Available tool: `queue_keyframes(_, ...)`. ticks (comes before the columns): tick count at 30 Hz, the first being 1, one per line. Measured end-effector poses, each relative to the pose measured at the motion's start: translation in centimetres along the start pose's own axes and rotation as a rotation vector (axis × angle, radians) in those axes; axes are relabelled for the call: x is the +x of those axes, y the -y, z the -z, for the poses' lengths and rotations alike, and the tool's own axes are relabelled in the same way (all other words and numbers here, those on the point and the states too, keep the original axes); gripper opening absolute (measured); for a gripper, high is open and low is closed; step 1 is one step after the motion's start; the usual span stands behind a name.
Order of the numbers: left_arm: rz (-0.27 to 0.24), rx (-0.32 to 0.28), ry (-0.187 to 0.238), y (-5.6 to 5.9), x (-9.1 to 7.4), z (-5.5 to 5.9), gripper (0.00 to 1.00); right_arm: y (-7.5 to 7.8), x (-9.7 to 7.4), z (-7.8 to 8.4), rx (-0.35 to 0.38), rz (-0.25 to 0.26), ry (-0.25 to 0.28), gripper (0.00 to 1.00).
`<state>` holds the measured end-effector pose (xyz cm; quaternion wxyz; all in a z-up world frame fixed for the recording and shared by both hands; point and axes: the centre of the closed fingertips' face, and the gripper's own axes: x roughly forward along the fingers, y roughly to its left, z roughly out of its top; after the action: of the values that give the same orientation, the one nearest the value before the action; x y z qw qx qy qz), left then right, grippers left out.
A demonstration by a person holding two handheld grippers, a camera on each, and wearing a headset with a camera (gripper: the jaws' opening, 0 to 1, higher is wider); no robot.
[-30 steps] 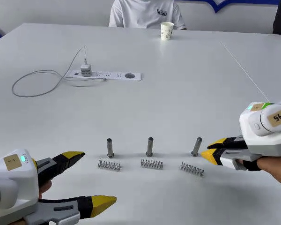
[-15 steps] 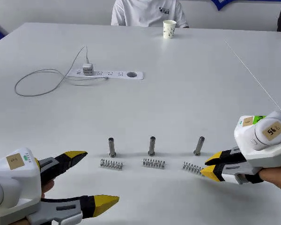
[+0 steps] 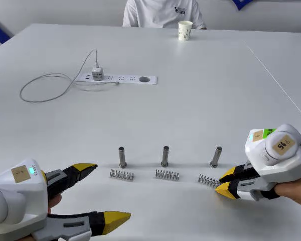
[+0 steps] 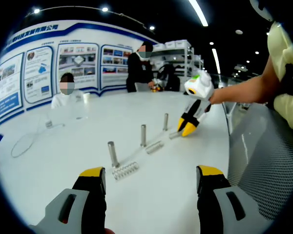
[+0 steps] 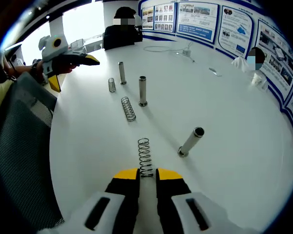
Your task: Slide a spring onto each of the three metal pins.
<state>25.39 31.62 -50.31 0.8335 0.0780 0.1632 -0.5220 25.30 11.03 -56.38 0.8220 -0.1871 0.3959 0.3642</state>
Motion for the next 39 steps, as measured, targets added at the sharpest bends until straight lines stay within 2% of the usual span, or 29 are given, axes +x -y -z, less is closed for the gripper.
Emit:
queue_keyframes(10,0.031,0.012,-0.01,0.8,0.4,0.0,0.76,-0.3,0.1,0.2,-0.009,-0.011,-0.01,0.12)
queue_keyframes(18,0.084,0.046,-0.026,1.9,1.1,-0.1,0.74,-1.0,-1.0,-1.0,-0.043,-0.006,-0.002,0.11)
queue_keyframes(22,0.12,0.067,-0.027,2.3,1.7,-0.4,0.72,-1.4,-1.3,-1.4,-0.052,-0.009,-0.005,0.11)
queue_keyframes(31,0.229,0.149,-0.047,4.0,4.0,-1.1,0.66,-3.1,-2.2,-3.1,-0.086,-0.034,-0.007,0.11)
queue_keyframes(39,0.301,0.188,-0.045,4.9,6.0,-1.7,0.58,-4.6,-2.5,-4.3,-0.114,-0.059,-0.007,0.11)
